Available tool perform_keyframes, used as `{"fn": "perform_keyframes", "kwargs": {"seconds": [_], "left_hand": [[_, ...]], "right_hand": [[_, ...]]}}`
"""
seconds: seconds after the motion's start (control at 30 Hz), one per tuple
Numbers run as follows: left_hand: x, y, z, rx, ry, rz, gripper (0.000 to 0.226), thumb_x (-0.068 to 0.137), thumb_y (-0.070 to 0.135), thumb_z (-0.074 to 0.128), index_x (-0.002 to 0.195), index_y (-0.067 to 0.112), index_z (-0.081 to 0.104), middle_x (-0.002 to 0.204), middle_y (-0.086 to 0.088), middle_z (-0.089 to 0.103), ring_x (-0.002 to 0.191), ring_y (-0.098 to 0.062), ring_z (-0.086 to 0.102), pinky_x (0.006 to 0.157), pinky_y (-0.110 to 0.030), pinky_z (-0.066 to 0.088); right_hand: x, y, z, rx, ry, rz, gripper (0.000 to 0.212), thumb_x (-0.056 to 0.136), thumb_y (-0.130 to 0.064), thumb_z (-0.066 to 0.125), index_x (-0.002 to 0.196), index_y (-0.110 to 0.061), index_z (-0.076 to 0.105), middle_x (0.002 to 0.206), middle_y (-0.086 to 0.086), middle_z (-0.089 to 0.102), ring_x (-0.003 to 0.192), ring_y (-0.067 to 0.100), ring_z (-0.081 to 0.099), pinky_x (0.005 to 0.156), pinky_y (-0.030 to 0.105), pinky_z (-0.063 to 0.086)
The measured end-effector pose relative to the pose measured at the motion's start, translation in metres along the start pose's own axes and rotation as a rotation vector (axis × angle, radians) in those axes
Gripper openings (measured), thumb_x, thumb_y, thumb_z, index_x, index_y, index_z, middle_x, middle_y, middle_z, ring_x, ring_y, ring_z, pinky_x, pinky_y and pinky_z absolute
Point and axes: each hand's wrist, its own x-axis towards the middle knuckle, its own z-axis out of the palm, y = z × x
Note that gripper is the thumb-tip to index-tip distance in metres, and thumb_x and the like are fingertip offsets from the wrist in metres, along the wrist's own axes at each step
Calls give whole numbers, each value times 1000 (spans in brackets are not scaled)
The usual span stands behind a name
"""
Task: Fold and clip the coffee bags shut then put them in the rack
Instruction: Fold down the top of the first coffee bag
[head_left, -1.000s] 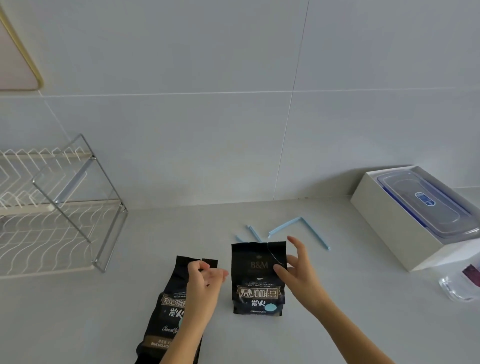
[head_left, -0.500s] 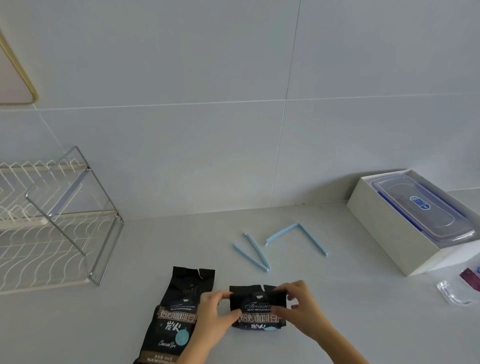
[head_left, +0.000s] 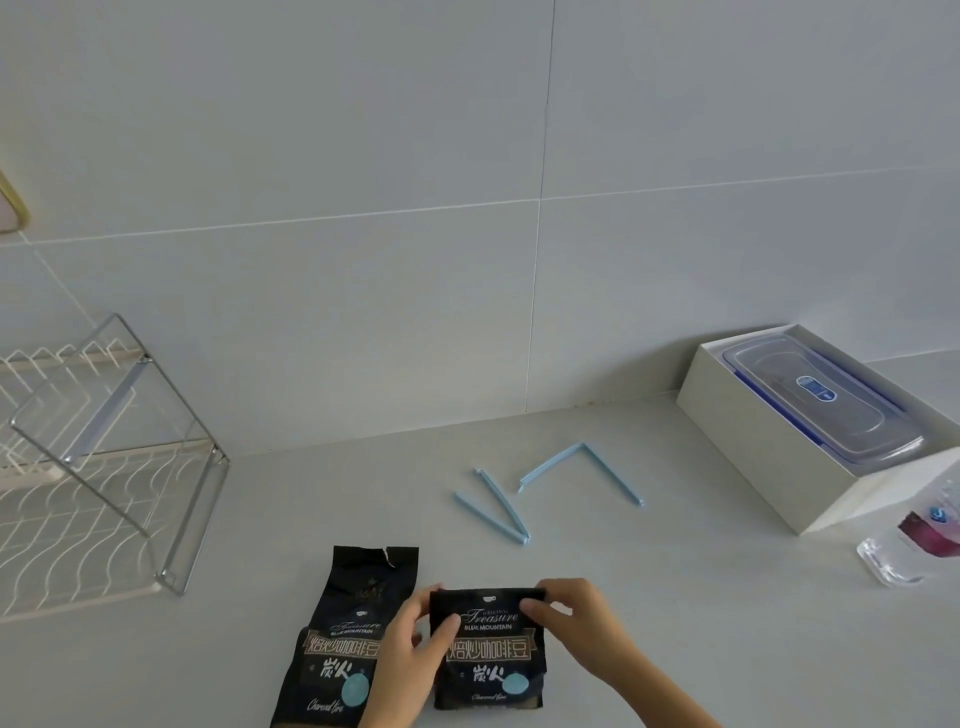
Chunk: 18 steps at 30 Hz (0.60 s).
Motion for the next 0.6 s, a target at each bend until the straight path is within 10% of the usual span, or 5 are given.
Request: {"fn": "perform_keyframes", "kwargs": {"seconds": [0.47,0.6], "left_hand": [[-3,-2,-5,11,252,253,26,75,5,73,81,31,72,117,3,61,113,-19,52,100,-40,40],[6,-5,-2,158,78,77,8,80,14,70,85,19,72,126,2,52,123,-17,41,109,-38,32]], "right_hand": [[-2,-5,13,-154,233,-334,6,84,-38,57,84,-33,61,80,-26,61,83,-2,56,71,16,45],[4,1,15,-128,207,-64,13,89,-26,57,78,-24,62,79,-12,67,77,6,61,72,35,54]]}}
